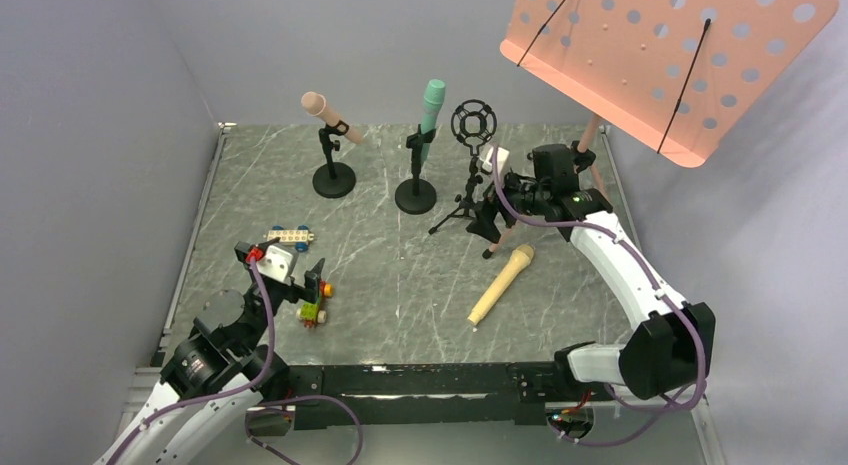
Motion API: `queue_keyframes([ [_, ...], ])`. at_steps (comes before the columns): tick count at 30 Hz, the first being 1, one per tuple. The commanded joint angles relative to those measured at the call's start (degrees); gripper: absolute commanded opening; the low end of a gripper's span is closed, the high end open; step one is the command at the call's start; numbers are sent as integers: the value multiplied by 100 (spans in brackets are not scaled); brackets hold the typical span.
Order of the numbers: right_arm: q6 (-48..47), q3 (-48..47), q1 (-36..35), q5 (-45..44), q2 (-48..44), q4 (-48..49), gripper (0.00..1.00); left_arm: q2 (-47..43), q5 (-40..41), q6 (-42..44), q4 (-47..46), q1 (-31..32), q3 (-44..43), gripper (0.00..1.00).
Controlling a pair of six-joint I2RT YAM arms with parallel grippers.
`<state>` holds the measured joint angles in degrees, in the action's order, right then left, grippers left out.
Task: Attach the microphones to the stand
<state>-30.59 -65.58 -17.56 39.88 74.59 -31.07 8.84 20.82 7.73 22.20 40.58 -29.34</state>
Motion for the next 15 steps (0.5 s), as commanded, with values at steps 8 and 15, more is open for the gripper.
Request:
queue_keyframes([
  [8,1968,848,491,-1017,381,3052,100,162,-78,87,-191,0,-97,99],
  [15,2132,748,488,-711,782,3673,100,139,-366,-337,-299,-2,-134,99],
])
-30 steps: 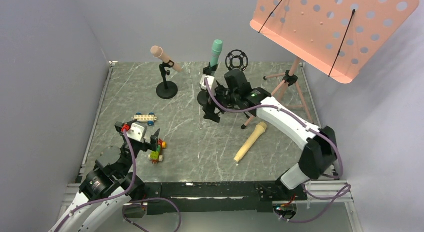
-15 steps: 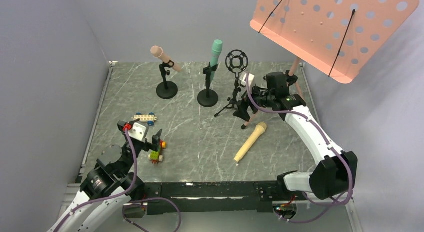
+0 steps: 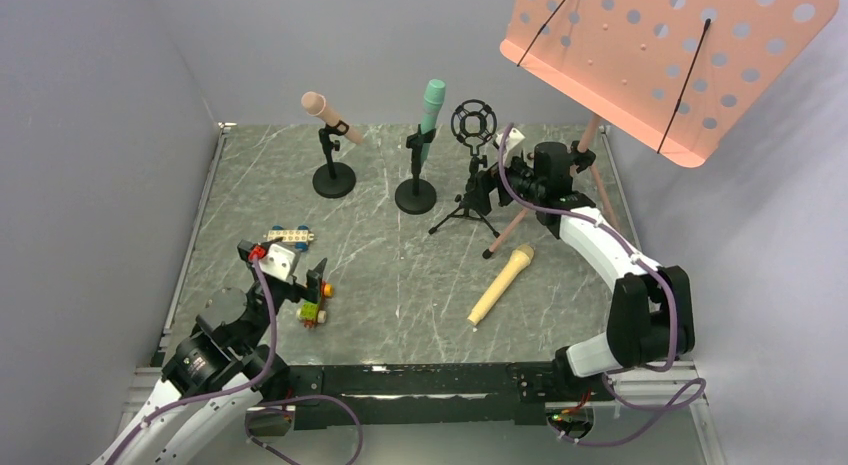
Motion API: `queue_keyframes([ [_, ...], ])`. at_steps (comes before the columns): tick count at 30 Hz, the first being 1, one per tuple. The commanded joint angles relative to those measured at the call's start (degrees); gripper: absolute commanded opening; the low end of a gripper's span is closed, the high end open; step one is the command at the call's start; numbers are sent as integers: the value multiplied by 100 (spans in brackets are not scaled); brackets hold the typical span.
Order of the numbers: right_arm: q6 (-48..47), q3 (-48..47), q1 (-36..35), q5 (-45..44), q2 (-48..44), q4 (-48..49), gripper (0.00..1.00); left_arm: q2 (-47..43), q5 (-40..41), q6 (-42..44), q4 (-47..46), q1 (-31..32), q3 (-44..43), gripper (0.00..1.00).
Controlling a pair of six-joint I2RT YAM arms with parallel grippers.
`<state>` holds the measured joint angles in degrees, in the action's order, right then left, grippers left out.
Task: Attach the microphones to the stand
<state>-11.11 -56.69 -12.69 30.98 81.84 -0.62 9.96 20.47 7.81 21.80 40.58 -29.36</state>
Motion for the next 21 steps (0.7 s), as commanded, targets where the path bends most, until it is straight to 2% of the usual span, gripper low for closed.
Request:
queue_keyframes([
  [1,-105,-226,3,343,48,358,100,102,-799,-607,-319,-3,-179,99],
  [4,-754,-431,39,616,-70,-533,100,548,-1882,-1755,-1039,-5,-71,99],
  [6,-986,-461,121,789,-192,-807,100,1007,-2358,-2465,-1850,-6,148,99],
  [8,-1303,-554,213,987,-289,-1182,100,1576,-2649,-2784,-2753,-4,310,99],
  [11,-2175,-859,336,1485,-414,-2182,100,2862,-2923,-2780,-3574,0,12,99],
  [16,-3177,-1131,374,1275,-1008,-3676,100,4864,-3337,-2638,-3910,-23,-1110,99],
  [18,-3373,-990,396,1323,-1309,-4220,100,5568,-3524,-2630,-4169,-24,-1457,98],
  [21,-3592,-482,479,1617,-1836,-4523,100,6536,-3774,-2743,-4524,-69,-1961,97],
])
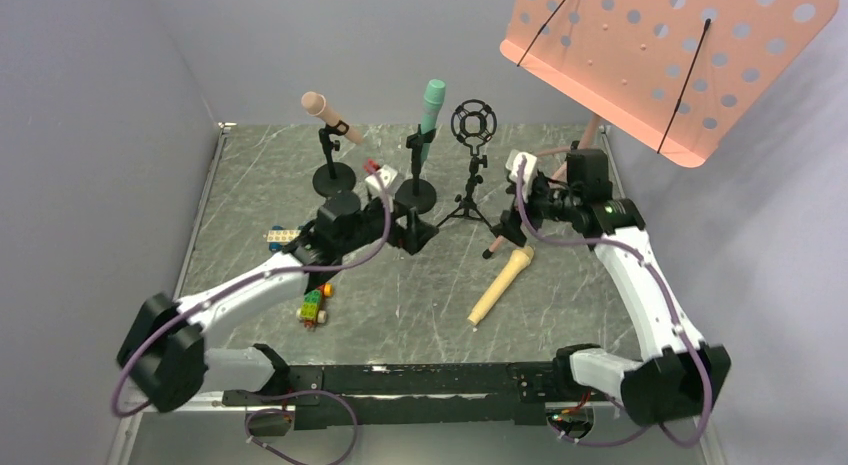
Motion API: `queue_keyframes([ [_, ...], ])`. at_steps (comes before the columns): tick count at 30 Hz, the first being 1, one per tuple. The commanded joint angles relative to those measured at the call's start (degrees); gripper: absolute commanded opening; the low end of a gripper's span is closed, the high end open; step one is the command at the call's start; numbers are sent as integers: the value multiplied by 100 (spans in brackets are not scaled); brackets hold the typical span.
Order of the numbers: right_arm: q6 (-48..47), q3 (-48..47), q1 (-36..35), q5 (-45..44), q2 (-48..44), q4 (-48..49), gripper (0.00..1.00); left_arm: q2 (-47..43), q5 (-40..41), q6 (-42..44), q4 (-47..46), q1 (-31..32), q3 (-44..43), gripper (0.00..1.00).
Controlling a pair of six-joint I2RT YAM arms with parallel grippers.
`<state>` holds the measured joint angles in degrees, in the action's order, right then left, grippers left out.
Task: Attach the microphones to the stand
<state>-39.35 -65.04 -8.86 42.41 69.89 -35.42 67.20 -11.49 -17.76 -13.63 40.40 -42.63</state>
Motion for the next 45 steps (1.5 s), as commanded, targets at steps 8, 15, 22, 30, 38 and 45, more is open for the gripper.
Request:
queue_keyframes([
  [8,-795,826,329,694,-803,-1000,100,2598,-1088,-330,-2233,-323,-1572,89],
  [15,-431,975,336,316,-864,-587,100,3497,-813,91,-2775,-324,-2091,89],
  [22,-423,940,328,361,-880,-619,100,4186,-1115,222,-2858,-329,-2881,72],
  [30,-433,931,325,351,-847,-637,100,4619,-1030,282,-2612,-238,-3491,59],
  [38,-439,940,331,376,-820,-650,100,4940,-1084,297,-2490,-168,-3856,47],
  [45,-459,944,335,371,-794,-659,100,4995,-1146,491,-2400,-137,-3950,12],
])
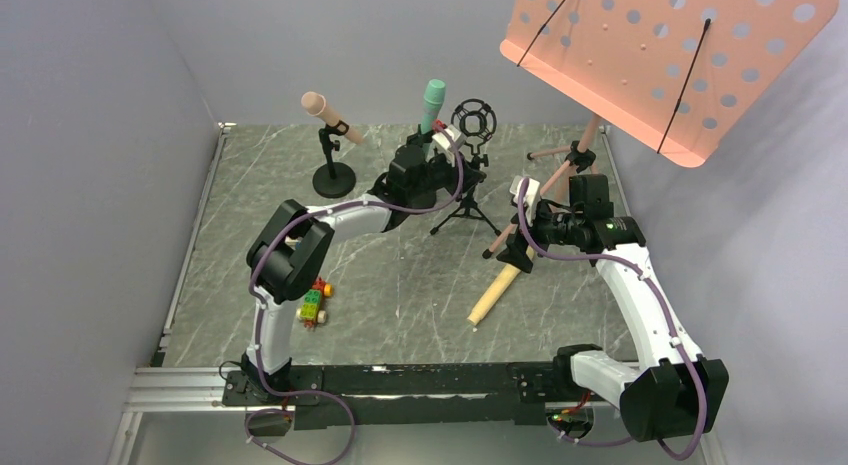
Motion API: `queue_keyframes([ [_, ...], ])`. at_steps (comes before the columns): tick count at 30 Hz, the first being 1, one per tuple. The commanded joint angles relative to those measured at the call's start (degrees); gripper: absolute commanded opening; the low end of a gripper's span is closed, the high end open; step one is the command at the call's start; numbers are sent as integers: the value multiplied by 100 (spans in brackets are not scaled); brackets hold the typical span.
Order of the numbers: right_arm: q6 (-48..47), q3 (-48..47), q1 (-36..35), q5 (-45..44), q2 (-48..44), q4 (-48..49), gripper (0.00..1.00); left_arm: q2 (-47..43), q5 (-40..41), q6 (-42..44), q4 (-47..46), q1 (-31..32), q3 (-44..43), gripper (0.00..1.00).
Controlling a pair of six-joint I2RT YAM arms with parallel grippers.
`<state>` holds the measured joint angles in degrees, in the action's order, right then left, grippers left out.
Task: Attach the microphones to the stand
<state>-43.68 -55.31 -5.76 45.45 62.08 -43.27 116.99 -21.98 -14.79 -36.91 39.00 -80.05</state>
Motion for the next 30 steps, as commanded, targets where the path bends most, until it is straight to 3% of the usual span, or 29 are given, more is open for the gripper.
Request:
queue_keyframes([
  [1,-26,-32,23,69,-8,125,100,-10,-109,225,-76,6,-193,6],
  [3,-35,-33,29,71,0,118,100,-113,-101,294,-172,7,-89,0],
  [8,-35,-47,29,47,22,100,100,-744,34,543,-496,11,391,0],
  [19,-54,-77,44,141,140,45,100,-2696,-230,1296,337,44,1803,0],
  [30,-228,-10,31,516,277,-21,100,-5241,-65,865,798,90,3919,0],
])
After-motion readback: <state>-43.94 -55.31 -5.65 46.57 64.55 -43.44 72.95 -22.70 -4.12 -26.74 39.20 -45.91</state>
